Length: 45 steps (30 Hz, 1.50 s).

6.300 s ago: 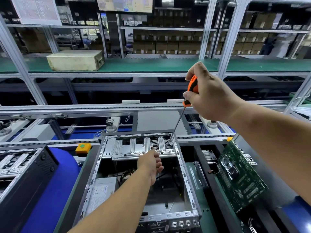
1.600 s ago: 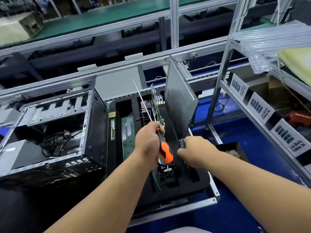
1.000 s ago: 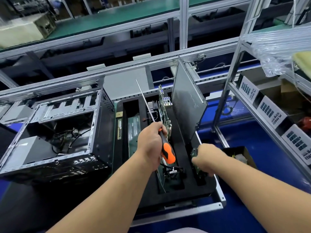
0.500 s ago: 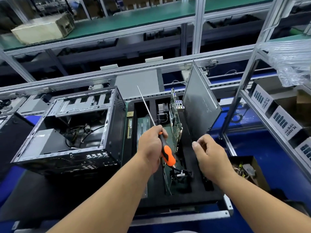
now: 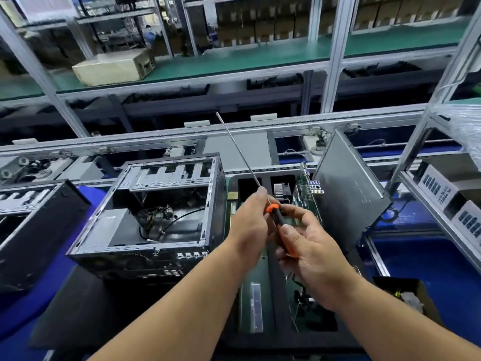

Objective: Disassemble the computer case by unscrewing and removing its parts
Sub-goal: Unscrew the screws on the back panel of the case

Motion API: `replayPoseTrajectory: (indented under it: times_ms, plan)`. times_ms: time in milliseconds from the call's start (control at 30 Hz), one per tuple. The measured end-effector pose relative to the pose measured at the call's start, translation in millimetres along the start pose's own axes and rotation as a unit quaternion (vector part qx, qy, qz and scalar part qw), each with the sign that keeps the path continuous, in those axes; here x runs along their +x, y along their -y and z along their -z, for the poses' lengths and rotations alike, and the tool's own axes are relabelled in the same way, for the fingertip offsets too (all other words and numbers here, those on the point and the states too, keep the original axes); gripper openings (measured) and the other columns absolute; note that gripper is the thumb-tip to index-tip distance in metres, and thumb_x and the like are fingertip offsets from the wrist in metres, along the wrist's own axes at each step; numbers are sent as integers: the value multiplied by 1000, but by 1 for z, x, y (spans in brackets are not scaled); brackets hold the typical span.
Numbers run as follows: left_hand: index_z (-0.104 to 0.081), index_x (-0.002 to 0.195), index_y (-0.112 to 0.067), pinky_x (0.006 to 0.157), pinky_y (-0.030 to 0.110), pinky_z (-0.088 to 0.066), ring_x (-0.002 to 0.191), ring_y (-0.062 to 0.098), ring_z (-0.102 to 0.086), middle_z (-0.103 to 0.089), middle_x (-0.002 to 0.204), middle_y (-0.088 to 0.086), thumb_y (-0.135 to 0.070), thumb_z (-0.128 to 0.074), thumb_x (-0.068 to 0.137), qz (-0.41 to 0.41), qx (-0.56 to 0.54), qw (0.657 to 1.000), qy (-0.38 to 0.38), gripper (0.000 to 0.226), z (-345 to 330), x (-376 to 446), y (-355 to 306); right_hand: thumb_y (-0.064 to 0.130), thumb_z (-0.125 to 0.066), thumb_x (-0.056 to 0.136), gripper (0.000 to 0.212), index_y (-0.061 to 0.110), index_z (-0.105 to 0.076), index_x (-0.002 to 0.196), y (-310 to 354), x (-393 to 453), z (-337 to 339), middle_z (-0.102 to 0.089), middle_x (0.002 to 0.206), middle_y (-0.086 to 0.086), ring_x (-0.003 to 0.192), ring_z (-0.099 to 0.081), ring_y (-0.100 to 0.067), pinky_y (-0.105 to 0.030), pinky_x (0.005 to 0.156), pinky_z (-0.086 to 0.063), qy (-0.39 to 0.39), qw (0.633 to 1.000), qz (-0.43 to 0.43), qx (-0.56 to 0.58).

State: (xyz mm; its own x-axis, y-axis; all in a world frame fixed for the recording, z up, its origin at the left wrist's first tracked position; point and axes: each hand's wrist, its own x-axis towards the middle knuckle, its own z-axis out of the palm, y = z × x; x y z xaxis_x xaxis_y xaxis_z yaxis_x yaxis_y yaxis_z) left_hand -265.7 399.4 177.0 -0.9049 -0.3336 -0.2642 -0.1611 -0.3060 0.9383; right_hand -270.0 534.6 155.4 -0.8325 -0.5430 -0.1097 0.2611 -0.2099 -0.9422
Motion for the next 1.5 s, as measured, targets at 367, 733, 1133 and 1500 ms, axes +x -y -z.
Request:
replayPoseTrajectory:
  times_ms: [367,733,1133,1500]
  plan:
    - [-56,84,-10,40,21,-32,56,15,-44,-51,67,3,-10,-40,100,143,-342,927,-61,24,120,33,-45,12,-70,93,15,16,-64,80,-47,43,-48,-50,57,-2,48,-43,-16,-22,43,-35,-169,973,-78,-135]
    - [-46,58,-21,33,21,-16,43,10,-22,-26,59,-7,-39,-41,108,219,-352,910,-31,54,223,53,-50,34,-63,99,30,5,-65,89,-169,57,-67,-60,60,-9,58,-53,-24,-36,58,-43,-291,890,-225,-268]
    - [-56,76,-13,37,21,-32,53,15,-53,-55,64,2,-33,-46,111,158,-355,916,-97,41,259,59,-57,39,-61,99,30,12,-65,88,-181,53,-88,-63,71,-10,66,-53,-27,-32,62,-39,-290,884,-212,-300]
    - [-64,83,-1,62,38,-66,72,35,-78,-74,85,22,-43,-38,113,50,-465,873,-136,58,303,57,-70,46,-61,98,25,26,-71,89,-135,102,-92,-70,78,-6,72,-65,-31,-49,69,-56,-240,918,-128,-289]
